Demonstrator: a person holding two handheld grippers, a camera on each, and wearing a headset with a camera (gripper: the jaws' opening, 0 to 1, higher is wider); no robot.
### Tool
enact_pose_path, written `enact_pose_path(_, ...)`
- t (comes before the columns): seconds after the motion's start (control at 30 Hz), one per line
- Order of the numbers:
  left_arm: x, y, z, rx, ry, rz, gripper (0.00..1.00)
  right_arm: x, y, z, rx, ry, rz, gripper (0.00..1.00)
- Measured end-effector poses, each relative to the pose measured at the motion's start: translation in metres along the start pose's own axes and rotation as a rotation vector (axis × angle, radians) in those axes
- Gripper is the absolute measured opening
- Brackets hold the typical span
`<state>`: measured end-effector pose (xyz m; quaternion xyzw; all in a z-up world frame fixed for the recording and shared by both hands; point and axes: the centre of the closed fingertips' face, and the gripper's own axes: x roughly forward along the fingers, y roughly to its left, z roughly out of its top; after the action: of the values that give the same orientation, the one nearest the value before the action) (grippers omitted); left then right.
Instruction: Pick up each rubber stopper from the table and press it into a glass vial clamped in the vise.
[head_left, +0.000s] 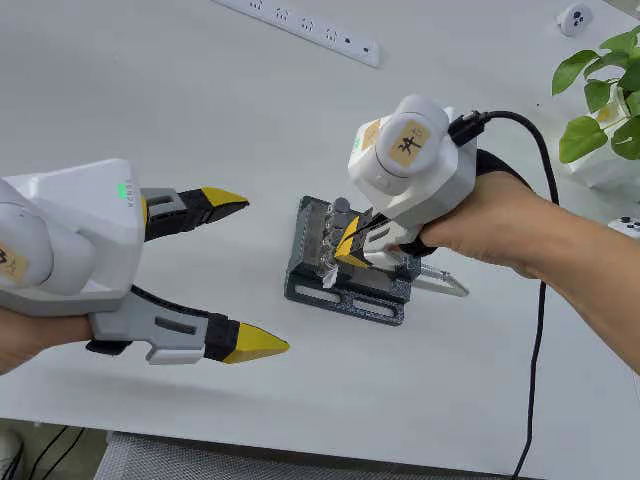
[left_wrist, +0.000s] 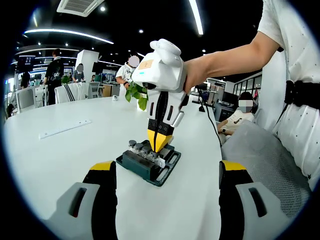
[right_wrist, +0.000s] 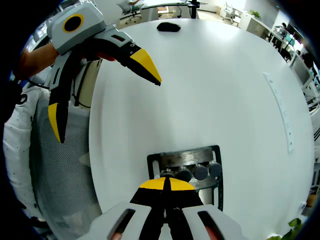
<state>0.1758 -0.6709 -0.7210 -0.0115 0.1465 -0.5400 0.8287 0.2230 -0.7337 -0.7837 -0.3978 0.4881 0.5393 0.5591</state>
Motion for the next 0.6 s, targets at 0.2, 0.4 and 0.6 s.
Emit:
enact_pose_path(0.2,0.0015,-0.0002,-0.0003,0.000,0.000,-0.003,0.83,0.0004,-0.0001,-0.0004,-0.002,0.008,-0.002,0.00)
enact_pose_path(0.4,0.0030,-0.0003,0.0000,-0.002,-0.003,-0.006,0.83,0.0011,-0.0005,0.0009,-0.008,0.021,-0.003,0.00)
enact_pose_path(0.6,0.0039,0.0004,0.0011,-0.002,-0.007,-0.005,0.83,0.0011,-0.0004,0.0008,0.005,0.027,0.003,0.00)
